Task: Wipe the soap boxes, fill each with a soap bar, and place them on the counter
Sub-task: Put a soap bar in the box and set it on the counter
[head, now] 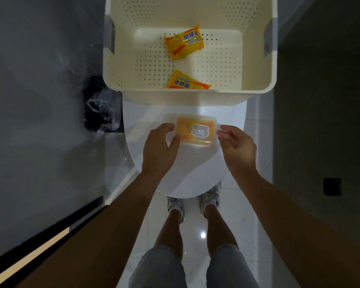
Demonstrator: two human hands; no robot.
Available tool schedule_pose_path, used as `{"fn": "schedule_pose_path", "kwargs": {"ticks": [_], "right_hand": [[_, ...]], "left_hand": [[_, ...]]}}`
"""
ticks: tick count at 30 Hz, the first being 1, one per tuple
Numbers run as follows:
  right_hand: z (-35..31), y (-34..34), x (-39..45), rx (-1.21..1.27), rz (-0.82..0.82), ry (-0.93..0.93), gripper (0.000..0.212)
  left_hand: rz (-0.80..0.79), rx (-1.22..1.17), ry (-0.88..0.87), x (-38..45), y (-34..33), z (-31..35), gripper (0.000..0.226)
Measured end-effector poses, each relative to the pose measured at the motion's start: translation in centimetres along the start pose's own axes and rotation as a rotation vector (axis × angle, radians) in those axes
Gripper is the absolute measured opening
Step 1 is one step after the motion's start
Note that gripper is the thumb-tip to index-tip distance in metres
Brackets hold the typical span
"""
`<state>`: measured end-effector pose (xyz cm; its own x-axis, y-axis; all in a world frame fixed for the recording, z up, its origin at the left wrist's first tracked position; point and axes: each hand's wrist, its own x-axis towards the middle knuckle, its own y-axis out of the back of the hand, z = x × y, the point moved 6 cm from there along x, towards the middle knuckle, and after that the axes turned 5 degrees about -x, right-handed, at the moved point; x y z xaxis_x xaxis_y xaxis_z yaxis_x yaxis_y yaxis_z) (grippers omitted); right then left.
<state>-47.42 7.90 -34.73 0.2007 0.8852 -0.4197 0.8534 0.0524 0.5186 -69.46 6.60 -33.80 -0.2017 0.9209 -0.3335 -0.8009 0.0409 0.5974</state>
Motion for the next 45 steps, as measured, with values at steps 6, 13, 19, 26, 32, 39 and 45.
{"fn": "schedule_pose_path", "kwargs": {"ticks": [6,13,19,26,32,39,45], "right_hand": [[0.9,-1.7,0.7,-0.087,-0.096,-0.127,0.040],[0.9,-1.5,-0.1,-0.028,-0.036,-0.193,0.005],[0.1,1.5,-3.1,0.133,0.046,-0.243,0.022],[-6.4,8.5,-6.6,0.346,0.063,-0.208,0.031],[-14.6,14.8,-9.5,0.494,0.105,-0.058,0.027],[-21.0,21.7,-13.6,0.617,0.199,0.089,0.029],[-23.6,27.4,-17.6,0.650,0.293,0.185,0.038]], "left_hand": [[-0.054,0.017,0.108,1.4,-0.9,-1.1,0.050],[-0.035,-0.118,0.172,0.5,-1.0,-1.6,0.041],[-0.054,-0.282,0.164,-2.2,0.0,1.3,0.038],[-0.067,-0.431,0.115,-4.2,5.1,10.3,0.034],[-0.102,-0.522,-0.045,-5.3,11.1,20.2,0.033],[-0.159,-0.582,-0.158,-7.2,15.3,30.1,0.033],[-0.235,-0.561,-0.234,-9.7,16.1,37.3,0.031]]}}
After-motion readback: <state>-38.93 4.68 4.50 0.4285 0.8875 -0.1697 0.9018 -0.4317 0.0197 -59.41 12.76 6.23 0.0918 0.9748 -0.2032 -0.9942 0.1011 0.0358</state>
